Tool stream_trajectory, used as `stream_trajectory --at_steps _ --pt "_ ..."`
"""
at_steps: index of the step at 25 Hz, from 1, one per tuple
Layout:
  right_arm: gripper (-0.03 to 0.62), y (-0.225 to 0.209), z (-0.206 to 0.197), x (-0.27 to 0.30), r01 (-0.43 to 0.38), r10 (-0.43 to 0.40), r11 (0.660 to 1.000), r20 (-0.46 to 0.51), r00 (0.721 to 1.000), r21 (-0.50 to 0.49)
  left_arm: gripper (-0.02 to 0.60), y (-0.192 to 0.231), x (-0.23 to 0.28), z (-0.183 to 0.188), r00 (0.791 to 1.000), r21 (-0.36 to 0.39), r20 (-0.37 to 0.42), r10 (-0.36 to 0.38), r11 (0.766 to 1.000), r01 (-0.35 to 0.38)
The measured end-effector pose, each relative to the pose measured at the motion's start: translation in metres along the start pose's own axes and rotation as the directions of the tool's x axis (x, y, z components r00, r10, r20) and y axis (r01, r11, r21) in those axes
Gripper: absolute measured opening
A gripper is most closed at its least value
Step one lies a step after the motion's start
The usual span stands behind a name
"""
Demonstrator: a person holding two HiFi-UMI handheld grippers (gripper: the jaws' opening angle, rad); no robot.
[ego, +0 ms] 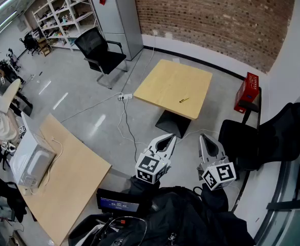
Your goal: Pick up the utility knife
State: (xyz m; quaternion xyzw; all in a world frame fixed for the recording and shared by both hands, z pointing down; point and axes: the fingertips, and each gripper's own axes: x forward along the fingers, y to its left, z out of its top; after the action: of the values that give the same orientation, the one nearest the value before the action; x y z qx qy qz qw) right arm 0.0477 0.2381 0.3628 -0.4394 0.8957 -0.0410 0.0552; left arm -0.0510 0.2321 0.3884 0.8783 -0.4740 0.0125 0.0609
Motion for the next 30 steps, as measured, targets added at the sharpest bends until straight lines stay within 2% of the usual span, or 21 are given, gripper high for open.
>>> stream_trajectory --at_steps 4,13,30 --pt "0.003 0.001 -0.004 0.006 -0.003 0.003 1.0 -0.005 1.0 -0.002 0.0 0.006 0.001 -0.014 1.0 0.002 -0.013 -0.012 1.0 0.012" --pt "0.003 0.005 -0.018 0.005 0.044 -0.044 0.998 -0.012 0.999 0.037 0.0 0.017 -0.012 -0.025 0.999 -0.005 -0.033 -0.004 1.0 0.003" --pt "0.005 0.023 -0.052 0.018 0.072 -0.067 0.995 -0.082 0.994 0.064 0.0 0.04 -0.023 -0.058 0.996 -0.048 -0.09 -0.022 0.999 0.018"
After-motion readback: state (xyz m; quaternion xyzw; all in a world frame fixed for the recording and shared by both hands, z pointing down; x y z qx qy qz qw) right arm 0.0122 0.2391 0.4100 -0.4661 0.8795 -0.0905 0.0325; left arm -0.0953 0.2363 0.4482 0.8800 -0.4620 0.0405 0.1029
